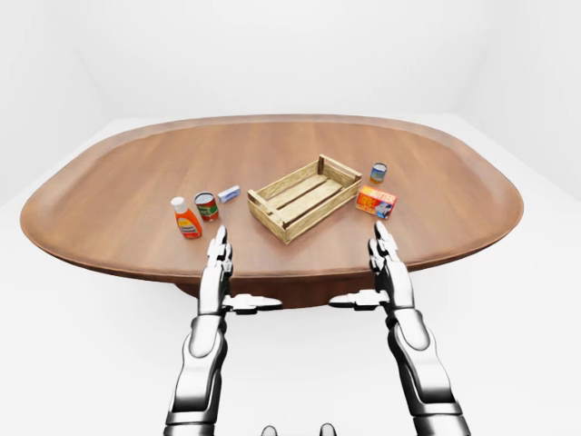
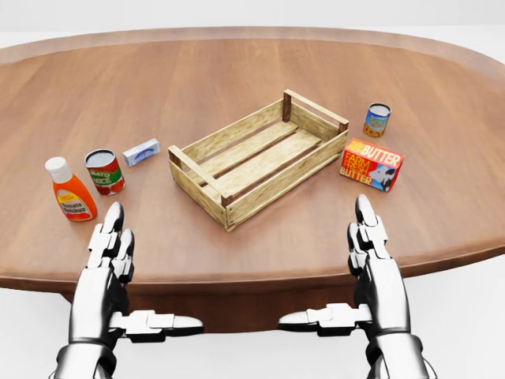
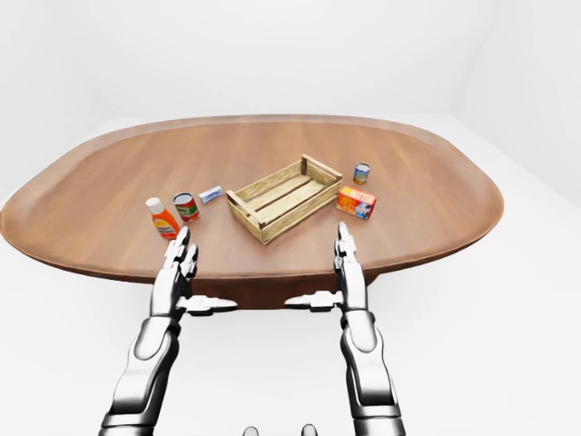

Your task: Pick up the butter and put it in the tray.

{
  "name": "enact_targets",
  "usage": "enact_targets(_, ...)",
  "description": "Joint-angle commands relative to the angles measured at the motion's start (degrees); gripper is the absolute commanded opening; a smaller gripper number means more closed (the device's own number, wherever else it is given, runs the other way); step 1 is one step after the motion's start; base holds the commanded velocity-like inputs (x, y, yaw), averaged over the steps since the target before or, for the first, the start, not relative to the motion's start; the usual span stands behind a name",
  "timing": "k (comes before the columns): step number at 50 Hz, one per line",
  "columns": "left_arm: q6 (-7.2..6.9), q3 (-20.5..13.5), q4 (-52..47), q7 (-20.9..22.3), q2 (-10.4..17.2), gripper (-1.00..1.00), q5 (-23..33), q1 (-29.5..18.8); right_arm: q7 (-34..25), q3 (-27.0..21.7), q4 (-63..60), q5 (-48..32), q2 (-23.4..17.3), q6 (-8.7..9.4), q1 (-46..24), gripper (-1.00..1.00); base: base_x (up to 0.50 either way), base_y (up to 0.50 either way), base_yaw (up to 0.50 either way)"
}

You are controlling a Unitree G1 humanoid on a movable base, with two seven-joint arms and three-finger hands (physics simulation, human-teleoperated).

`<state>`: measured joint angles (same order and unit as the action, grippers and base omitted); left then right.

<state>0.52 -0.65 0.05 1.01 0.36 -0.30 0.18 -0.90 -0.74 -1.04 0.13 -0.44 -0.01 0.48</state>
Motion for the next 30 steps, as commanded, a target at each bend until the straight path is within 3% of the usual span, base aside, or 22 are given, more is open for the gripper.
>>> enact_targets(1,1.8,-1.0,1.7,1.6,0.6,1.0,-0.2,-0.3,-1.5,-0.7,-1.4,-0.4,-0.5,-0.31,0.4,1.0,0.0,0.0,0.0)
enact_targets(7,2.06,-0.8,1.7,1.4,0.5,1.0,0.2,-0.1,-2.3,-0.1,-1.9,-0.8,-0.4,-0.64,1.2,1.0,0.0,0.0,0.0)
enact_targets(13,1.98,-1.0,1.5,1.5,0.6,1.0,0.1,-0.1,-3.7,0.5,-3.9,0.1,-0.2,1.04,1.7,1.0,0.0,-0.05,0.0)
enact_targets(15,1.92,-0.9,1.3,1.5,0.6,1.0,0.2,0.0,-3.6,0.5,-4.0,0.4,-0.1,1.74,1.7,1.0,0.0,-0.5,0.0)
enact_targets(30,1.82,-0.5,0.6,1.8,0.4,1.0,0.1,0.6,-3.5,1.1,-3.6,-0.5,0.1,0.61,1.9,1.0,0.0,-0.49,0.0)
